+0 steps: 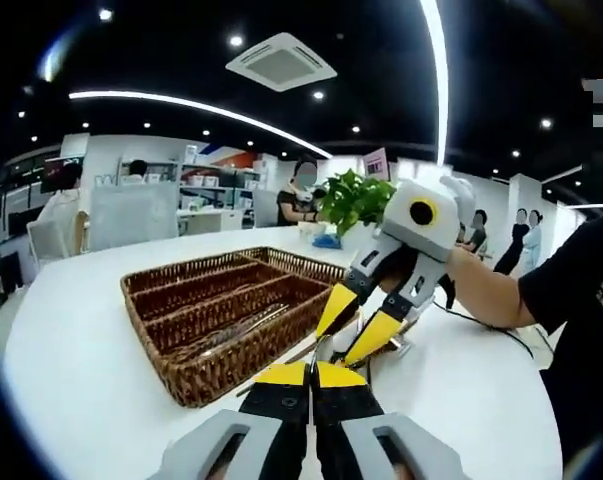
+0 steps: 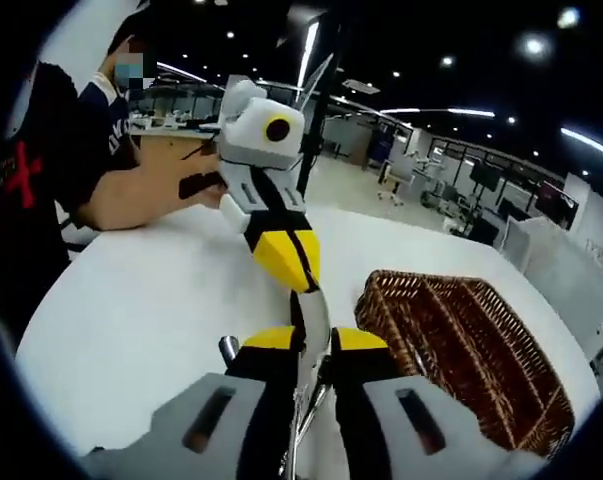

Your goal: Arrange the knives, forks, and spoons in their matching storage slots by inserting each utensil handle-first until every utensil is classified and aligned in the correct compartment

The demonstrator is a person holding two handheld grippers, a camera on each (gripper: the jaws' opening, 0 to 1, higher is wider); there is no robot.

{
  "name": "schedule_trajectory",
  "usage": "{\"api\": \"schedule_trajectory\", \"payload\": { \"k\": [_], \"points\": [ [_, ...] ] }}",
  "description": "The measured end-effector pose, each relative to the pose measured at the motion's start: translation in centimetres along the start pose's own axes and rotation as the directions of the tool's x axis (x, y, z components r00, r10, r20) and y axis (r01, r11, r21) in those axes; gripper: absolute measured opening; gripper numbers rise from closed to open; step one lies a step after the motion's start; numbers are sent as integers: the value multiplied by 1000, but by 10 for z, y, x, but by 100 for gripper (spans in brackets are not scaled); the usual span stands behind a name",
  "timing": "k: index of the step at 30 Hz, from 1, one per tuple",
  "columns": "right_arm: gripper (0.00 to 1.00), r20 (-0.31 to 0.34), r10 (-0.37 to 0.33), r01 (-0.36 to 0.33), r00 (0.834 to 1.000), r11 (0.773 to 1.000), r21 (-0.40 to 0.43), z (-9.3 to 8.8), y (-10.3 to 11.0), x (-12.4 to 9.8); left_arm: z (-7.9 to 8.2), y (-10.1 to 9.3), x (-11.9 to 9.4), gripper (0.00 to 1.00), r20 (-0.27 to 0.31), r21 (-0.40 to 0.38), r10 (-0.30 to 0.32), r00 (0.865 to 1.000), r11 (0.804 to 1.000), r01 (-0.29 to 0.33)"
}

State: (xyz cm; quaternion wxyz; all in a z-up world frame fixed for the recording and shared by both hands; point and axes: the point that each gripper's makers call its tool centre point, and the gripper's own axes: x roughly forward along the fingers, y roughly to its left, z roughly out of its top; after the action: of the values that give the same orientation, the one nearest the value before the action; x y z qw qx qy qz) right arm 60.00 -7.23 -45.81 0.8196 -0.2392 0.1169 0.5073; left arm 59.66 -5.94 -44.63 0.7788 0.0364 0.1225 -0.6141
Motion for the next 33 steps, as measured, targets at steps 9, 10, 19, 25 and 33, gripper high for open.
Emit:
{"api": "schedule_trajectory", "payload": {
  "k": [9, 10, 19, 25, 33],
  "points": [
    [1, 32, -25, 28, 999, 995, -92, 16, -5, -10, 20, -8, 4, 2, 96, 69, -27, 995, 997, 20],
    [0, 20, -12, 14, 1000, 995, -98, 14, -3, -12, 19, -13, 4, 2, 94, 70, -54, 994, 996, 47],
    [0, 18, -102, 103, 995, 984, -144, 25, -20, -36, 19, -8, 12, 28, 145, 69, -54, 988, 997, 44],
    [0, 206, -128, 149, 970, 985, -91, 72, -17, -47, 16, -42, 40, 31, 168, 12, -165, 972, 986, 166],
    [0, 334, -107, 122, 936, 992, -26, 106, -5, -57, 36, -70, 49, 4, 279, -30, -257, 925, 961, 276]
  ]
}}
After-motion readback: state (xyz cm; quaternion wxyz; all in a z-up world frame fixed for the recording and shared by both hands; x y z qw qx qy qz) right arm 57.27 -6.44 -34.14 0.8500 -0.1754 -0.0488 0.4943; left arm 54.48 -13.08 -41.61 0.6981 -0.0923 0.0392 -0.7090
